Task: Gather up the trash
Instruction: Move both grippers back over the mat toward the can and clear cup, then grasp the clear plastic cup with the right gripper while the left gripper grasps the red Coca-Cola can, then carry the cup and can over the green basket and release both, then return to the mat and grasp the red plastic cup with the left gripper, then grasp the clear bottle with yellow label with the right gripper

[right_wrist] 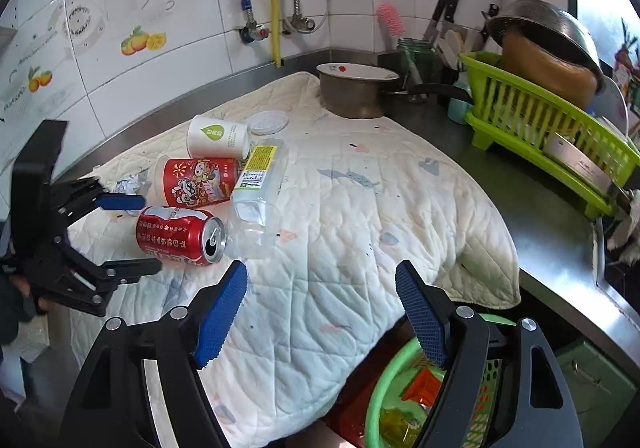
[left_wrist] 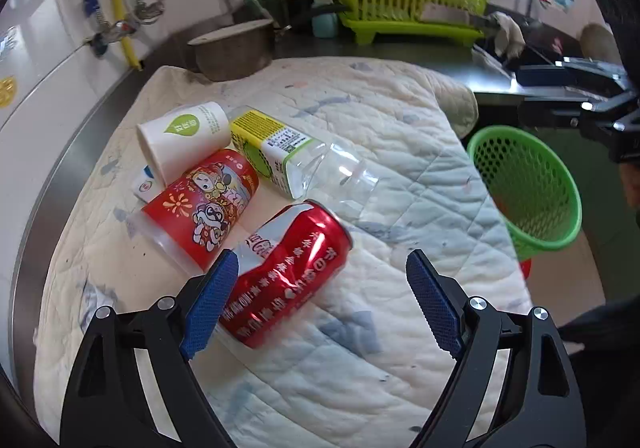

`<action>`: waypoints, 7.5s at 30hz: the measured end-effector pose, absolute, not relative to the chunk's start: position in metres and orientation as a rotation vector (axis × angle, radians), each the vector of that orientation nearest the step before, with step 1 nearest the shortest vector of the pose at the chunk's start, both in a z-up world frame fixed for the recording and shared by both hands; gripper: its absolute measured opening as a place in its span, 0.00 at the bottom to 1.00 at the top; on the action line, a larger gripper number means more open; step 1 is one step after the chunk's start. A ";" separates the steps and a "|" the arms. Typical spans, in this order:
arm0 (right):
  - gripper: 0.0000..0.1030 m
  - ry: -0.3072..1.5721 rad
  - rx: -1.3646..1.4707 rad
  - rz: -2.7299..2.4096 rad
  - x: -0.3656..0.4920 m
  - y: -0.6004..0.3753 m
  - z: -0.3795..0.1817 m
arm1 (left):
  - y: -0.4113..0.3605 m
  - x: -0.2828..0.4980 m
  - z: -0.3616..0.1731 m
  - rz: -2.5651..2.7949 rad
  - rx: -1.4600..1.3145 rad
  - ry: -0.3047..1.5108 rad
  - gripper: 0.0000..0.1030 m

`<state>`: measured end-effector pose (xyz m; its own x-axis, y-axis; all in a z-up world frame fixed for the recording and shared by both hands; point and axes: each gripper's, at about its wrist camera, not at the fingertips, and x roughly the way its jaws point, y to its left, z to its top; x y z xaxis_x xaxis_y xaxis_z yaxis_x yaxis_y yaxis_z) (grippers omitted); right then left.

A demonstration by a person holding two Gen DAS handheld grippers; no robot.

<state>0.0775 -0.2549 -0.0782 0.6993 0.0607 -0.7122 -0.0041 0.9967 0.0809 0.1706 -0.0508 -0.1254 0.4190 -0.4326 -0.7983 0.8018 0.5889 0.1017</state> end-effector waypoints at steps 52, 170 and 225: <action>0.54 1.026 0.178 0.246 0.201 -0.207 -0.159 | -0.046 0.228 -0.167 -0.941 0.678 0.873 0.76; 0.76 0.860 0.078 0.148 0.131 -0.236 -0.092 | 0.011 0.264 -0.155 -0.403 -0.188 0.946 0.51; 0.41 1.022 0.155 0.168 0.250 -0.202 -0.150 | 0.042 0.238 -0.172 -0.435 -0.256 0.917 0.04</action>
<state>0.2503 -0.2017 -0.1502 0.5108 0.2111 -0.8334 -0.0667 0.9762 0.2065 0.2381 0.0420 -0.1716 0.5302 -0.4667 -0.7079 0.2523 0.8839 -0.3938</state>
